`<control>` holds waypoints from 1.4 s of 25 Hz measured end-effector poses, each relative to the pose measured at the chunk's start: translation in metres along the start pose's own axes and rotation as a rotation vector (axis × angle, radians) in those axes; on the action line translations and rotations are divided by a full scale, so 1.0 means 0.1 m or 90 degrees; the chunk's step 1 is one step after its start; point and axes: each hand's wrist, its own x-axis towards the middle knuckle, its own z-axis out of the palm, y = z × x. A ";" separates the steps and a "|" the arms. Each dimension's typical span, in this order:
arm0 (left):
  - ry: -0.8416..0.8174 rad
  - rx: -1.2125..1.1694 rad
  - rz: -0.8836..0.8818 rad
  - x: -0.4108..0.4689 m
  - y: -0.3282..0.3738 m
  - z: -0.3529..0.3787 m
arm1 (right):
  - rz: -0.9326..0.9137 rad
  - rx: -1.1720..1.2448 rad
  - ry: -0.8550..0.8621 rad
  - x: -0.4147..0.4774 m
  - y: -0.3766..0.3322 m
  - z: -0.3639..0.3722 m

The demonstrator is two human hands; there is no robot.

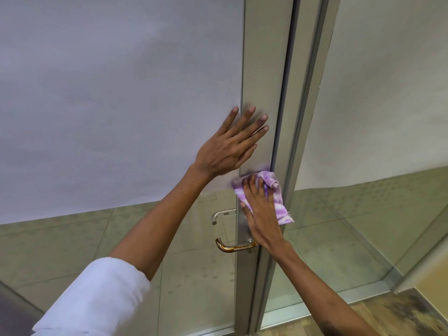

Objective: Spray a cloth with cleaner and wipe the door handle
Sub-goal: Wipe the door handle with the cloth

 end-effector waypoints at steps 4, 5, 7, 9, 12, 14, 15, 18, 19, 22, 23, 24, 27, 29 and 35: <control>0.002 -0.006 -0.007 0.00 0.01 0.00 | -0.033 -0.087 -0.058 -0.09 0.07 0.06; 0.003 -0.009 -0.010 0.00 0.01 0.00 | -0.037 -0.092 -0.085 -0.13 0.09 0.09; 0.007 -0.010 -0.012 0.00 0.02 -0.01 | -0.046 -0.119 -0.133 -0.26 0.16 0.16; 0.009 -0.008 -0.010 0.01 0.02 -0.01 | -0.056 -0.136 -0.176 -0.39 0.25 0.22; 0.006 -0.005 -0.008 0.00 0.01 0.00 | -0.080 -0.145 -0.213 -0.50 0.36 0.27; 0.006 -0.003 -0.009 0.00 0.01 0.00 | -0.079 -0.143 -0.240 -0.52 0.40 0.26; 0.007 -0.003 -0.009 0.00 0.01 0.01 | -0.077 -0.141 -0.257 -0.54 0.42 0.26; 0.007 0.001 -0.011 0.01 0.02 0.00 | -0.079 -0.130 -0.304 -0.62 0.49 0.24; 0.004 0.000 -0.012 0.00 0.02 0.00 | -0.078 -0.124 -0.320 -0.64 0.51 0.23; -0.003 -0.002 -0.011 0.01 0.01 0.01 | -0.091 -0.103 -0.357 -0.63 0.55 0.17; -0.006 0.003 -0.013 0.01 0.01 0.00 | -0.094 -0.084 -0.372 -0.62 0.55 0.14; -0.005 0.010 -0.013 0.01 0.02 0.01 | -0.095 -0.059 -0.383 -0.61 0.55 0.11; -0.009 0.025 -0.011 0.02 0.02 0.02 | -0.083 0.006 -0.401 -0.58 0.59 0.05; -0.006 0.020 -0.019 0.01 0.04 0.04 | -0.076 0.043 -0.404 -0.57 0.63 0.03; -0.008 0.021 -0.008 0.03 0.04 0.02 | 0.075 0.184 -0.436 -0.56 0.60 -0.03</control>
